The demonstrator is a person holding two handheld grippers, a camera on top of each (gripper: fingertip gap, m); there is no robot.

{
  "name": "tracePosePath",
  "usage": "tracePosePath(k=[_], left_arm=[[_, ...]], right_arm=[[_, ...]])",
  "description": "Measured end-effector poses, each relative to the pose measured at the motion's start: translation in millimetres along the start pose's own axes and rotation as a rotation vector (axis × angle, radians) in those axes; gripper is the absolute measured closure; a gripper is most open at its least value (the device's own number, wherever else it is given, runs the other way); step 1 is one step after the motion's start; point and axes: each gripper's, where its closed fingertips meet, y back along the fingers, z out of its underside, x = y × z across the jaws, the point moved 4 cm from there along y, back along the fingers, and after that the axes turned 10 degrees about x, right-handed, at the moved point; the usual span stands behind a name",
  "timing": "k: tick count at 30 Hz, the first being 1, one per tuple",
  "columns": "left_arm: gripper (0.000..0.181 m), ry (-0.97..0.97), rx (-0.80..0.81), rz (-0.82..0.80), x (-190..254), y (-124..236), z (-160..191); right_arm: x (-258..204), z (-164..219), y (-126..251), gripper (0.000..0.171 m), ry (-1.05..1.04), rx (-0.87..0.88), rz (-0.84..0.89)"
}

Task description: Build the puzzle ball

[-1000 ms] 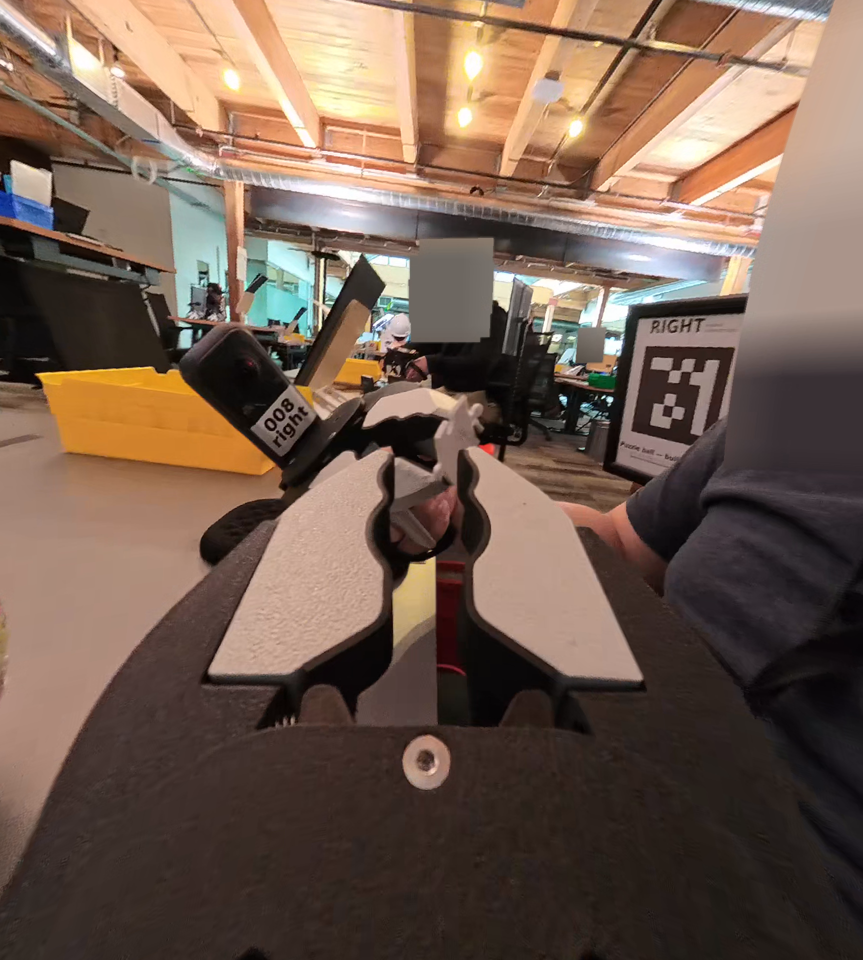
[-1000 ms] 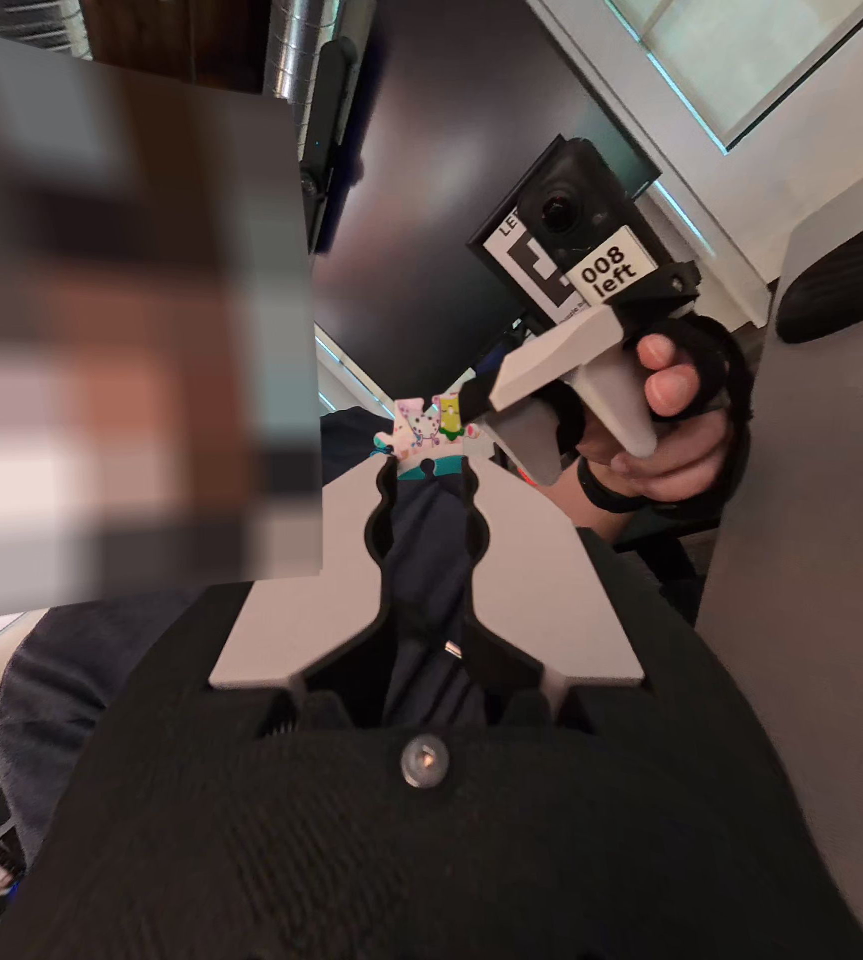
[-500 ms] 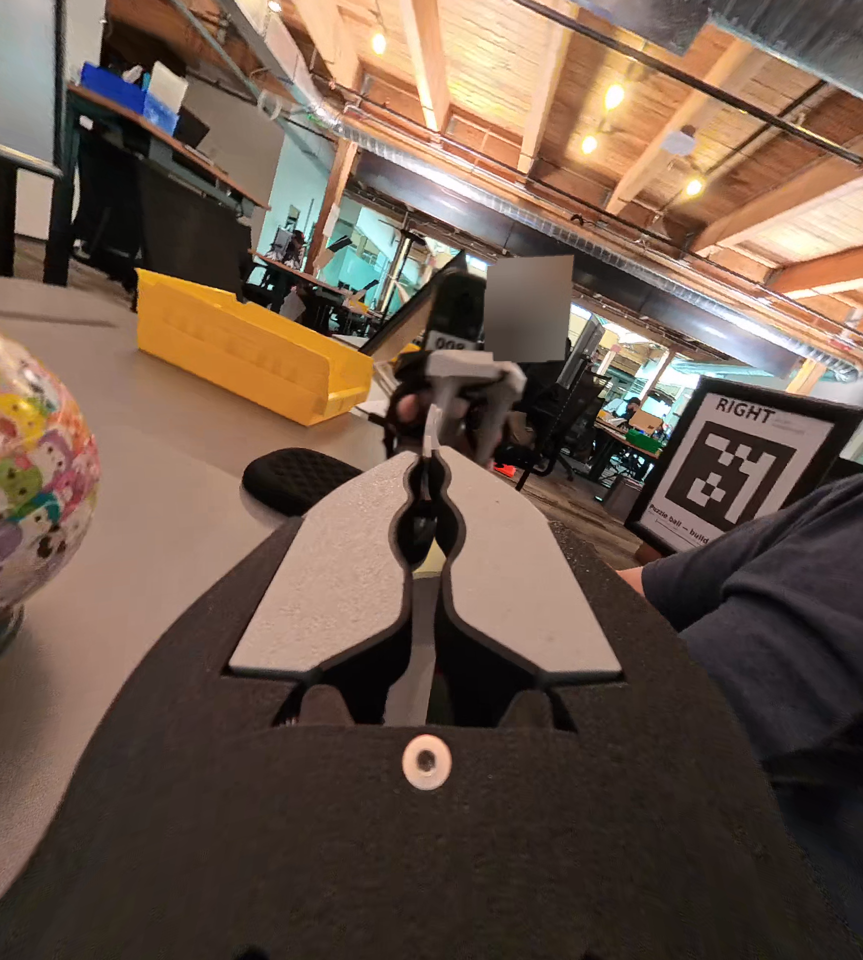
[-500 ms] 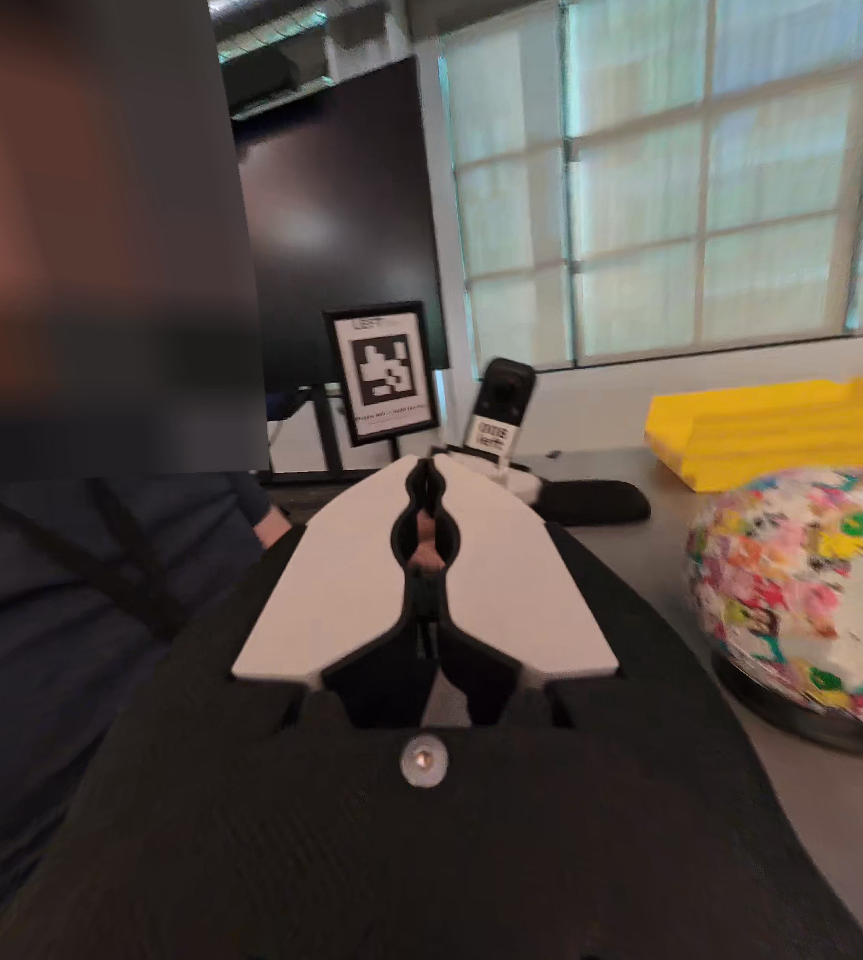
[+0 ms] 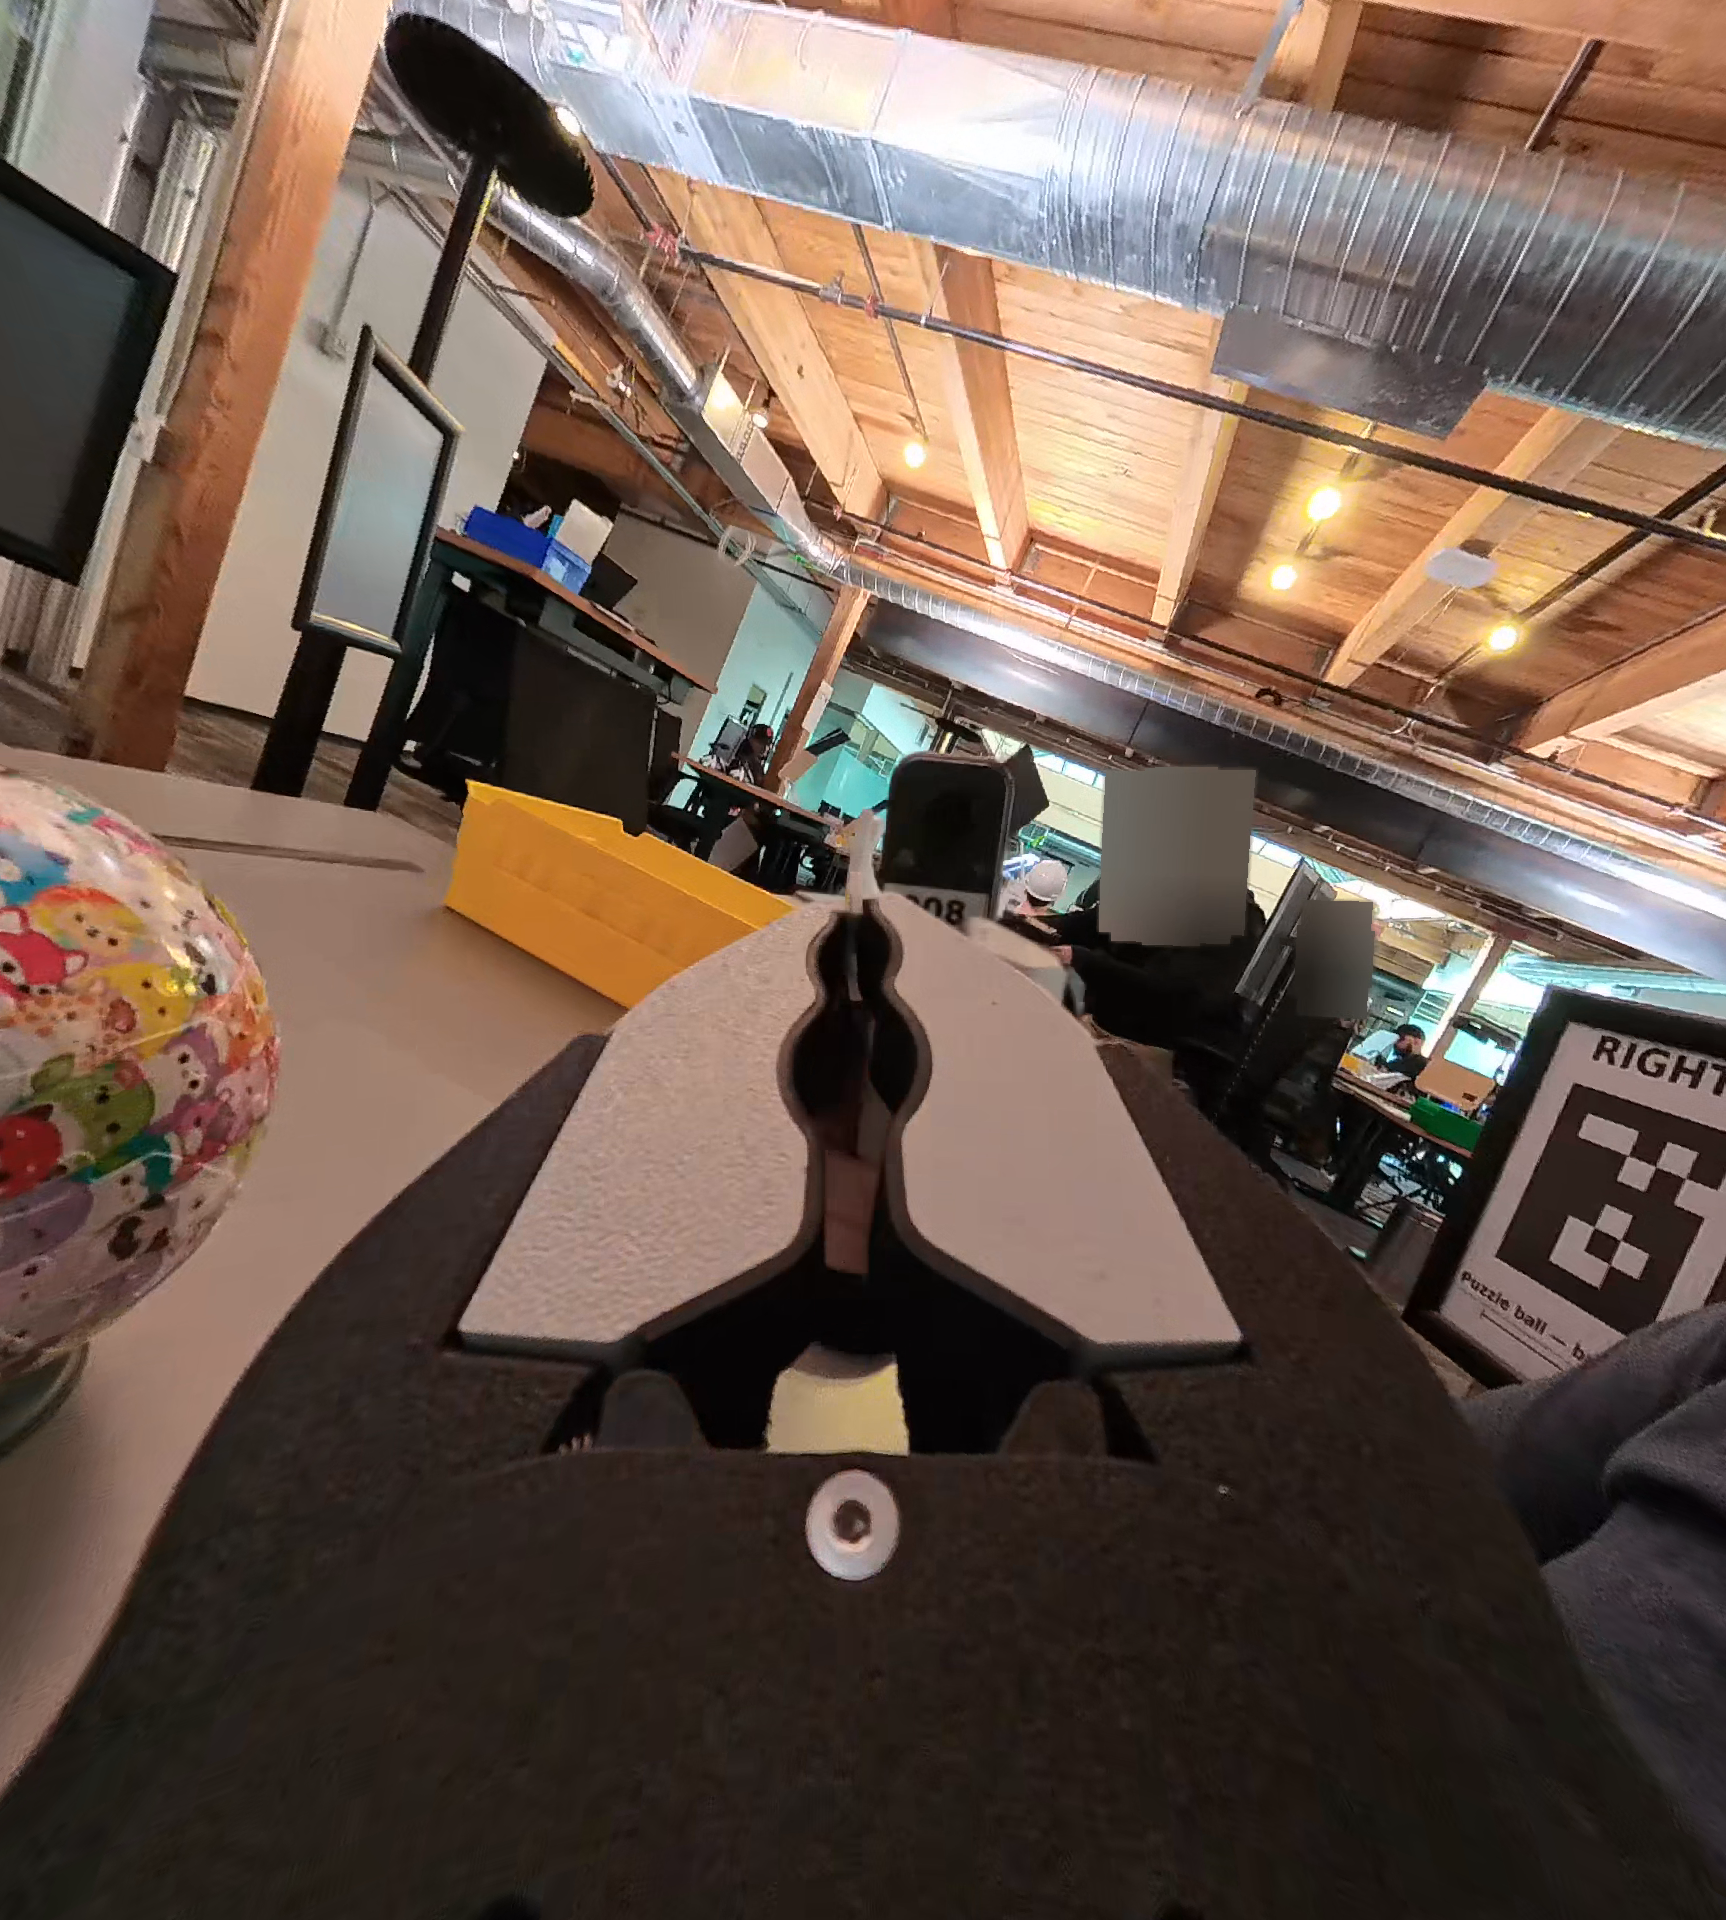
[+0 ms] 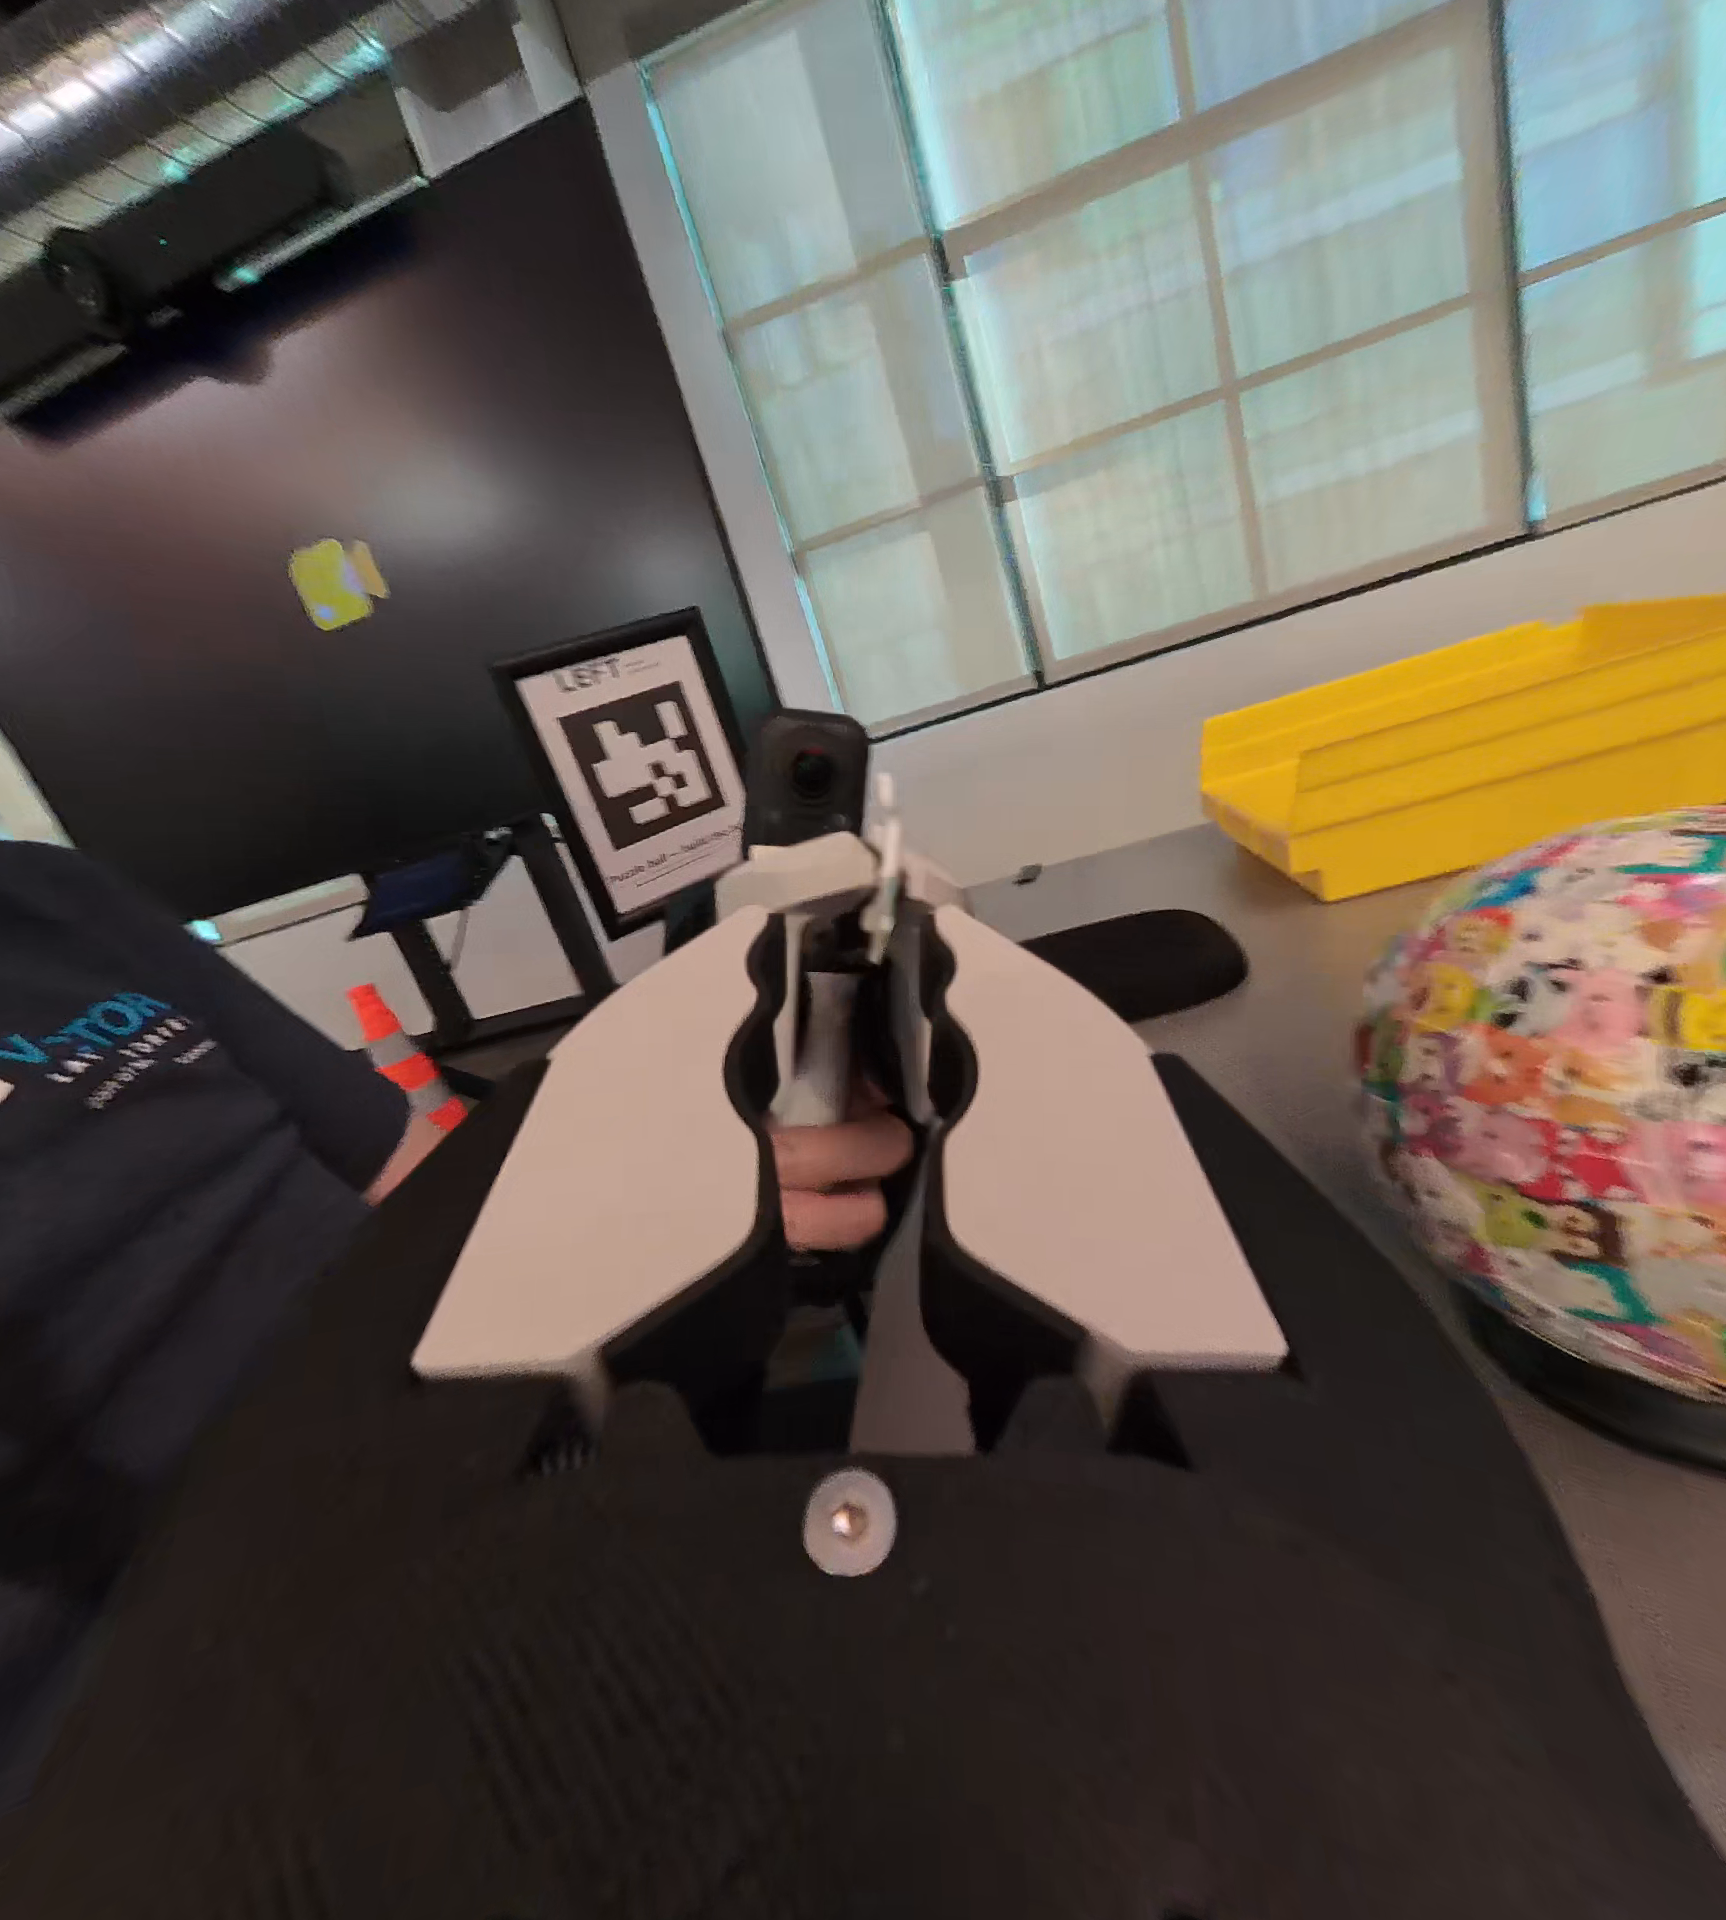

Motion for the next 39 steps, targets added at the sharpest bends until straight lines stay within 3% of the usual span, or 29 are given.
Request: tracePosePath(k=[2,3,7,10,15,18,22,25,27,31,39], left_arm=[[0.179,0.006,-0.001,0.014,1,-1,2],[0.180,0.011,0.002,0.018,1,0,3],[0.171,0.014,-0.056,0.074,3,6,5],[0.164,-0.078,-0.168,0.066,-3,10,-4],[0.165,-0.261,-0.558,0.088,-4,3,17],[0.173,-0.340,-0.613,0.066,-5,-1,25],[0.179,-0.295,-0.646,0.078,-4,-1,34],[0.179,-0.251,-0.550,0.044,-7,-3,25],[0.179,-0.182,-0.424,0.025,-8,-6,11],[0.179,-0.110,-0.270,-0.002,-13,-5,-5],[0.179,-0.036,-0.247,0.008,-25,-12,1]], right_arm=[[0,1,-3,0.153,-0.046,0.025,-0.015],[4,2,-2,0.167,-0.063,0.016,0.004],[7,6,3,0.169,-0.117,-0.042,-0.024],[12,12,13,0.169,-0.062,-0.279,0.039],[7,15,20,0.168,0.119,-0.664,0.088],[7,14,22,0.168,0.186,-0.774,0.111],[6,14,26,0.168,0.242,-0.842,0.099],[7,9,23,0.167,0.262,-0.778,0.108],[11,-7,20,0.156,0.261,-0.590,0.139],[16,-22,27,0.156,0.117,-0.324,0.094],[31,-14,12,0.153,-0.017,-0.255,0.012]])
